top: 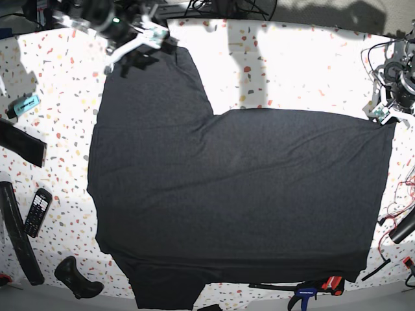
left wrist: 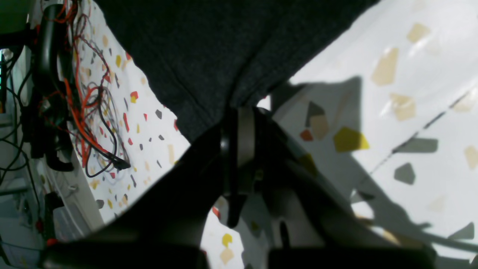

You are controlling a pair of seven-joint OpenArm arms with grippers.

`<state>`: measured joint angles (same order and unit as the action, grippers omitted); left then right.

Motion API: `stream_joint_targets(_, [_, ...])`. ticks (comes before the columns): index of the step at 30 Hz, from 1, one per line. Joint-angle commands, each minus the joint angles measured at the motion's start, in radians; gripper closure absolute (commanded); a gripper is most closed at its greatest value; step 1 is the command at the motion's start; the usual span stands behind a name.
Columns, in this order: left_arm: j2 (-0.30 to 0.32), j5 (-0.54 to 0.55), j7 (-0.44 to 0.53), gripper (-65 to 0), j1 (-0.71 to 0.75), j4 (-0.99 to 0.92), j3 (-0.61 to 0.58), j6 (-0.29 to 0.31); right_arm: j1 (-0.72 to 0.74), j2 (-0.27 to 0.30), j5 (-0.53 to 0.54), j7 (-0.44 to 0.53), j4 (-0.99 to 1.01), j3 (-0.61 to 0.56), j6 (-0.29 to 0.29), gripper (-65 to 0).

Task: Fold the T-shirt properly
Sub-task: 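Close both grippers on the shirt shoulder and hem corner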

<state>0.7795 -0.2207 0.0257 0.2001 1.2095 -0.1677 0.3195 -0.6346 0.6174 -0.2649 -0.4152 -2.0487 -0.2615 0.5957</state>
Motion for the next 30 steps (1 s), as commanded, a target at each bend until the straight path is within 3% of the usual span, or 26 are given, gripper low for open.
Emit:
stream_joint_targets(1, [0.016, -0.013, -0.047, 0.0, 0.002, -0.007, 0.002, 0.021, 0.016, 0.011, 0.002, 0.011, -0.001, -0.020, -0.013, -35.4])
stream_joint_targets(5, [0.016, -0.013, -0.047, 0.0, 0.002, -0.007, 0.002, 0.021, 0.071, 0.001, 0.002, -0.019, 0.025, -0.097, -0.016, -35.4])
stream_joint_targets(10, [0.016, -0.014, -0.047, 0.0, 0.002, -0.007, 0.002, 0.021, 0.114, -0.027, -0.045, -0.087, 0.072, -0.103, -0.116, -35.4])
stream_joint_targets(15, [0.016, -0.014, -0.047, 0.0, 0.002, -0.007, 0.002, 0.021, 0.130, -0.027, -0.050, -0.087, 0.097, -0.103, -0.117, -35.2])
stream_joint_targets(17, [0.016, -0.014, -0.047, 0.0, 0.002, -0.008, 0.002, 0.021, 0.130, -0.027, -0.050, -0.088, 0.097, -0.103, -0.117, -29.6])
stream_joint_targets(21, [0.016, -0.013, -0.047, 0.0, 0.002, -0.008, 0.002, 0.021, 0.130, -0.027, -0.044, -0.155, 0.097, -0.103, -0.117, -3.2])
stream_joint_targets(22, [0.016, -0.014, -0.047, 0.0, 0.002, -0.008, 0.002, 0.021, 0.130, -0.027, -0.042, -0.175, 0.097, -0.103, -0.117, 0.0])
stream_joint_targets(30, [0.016, -0.014, -0.047, 0.0, -0.001, -0.007, 0.002, 0.021, 0.130, -0.027, -0.018, -0.195, 0.091, -0.103, -0.117, 0.0])
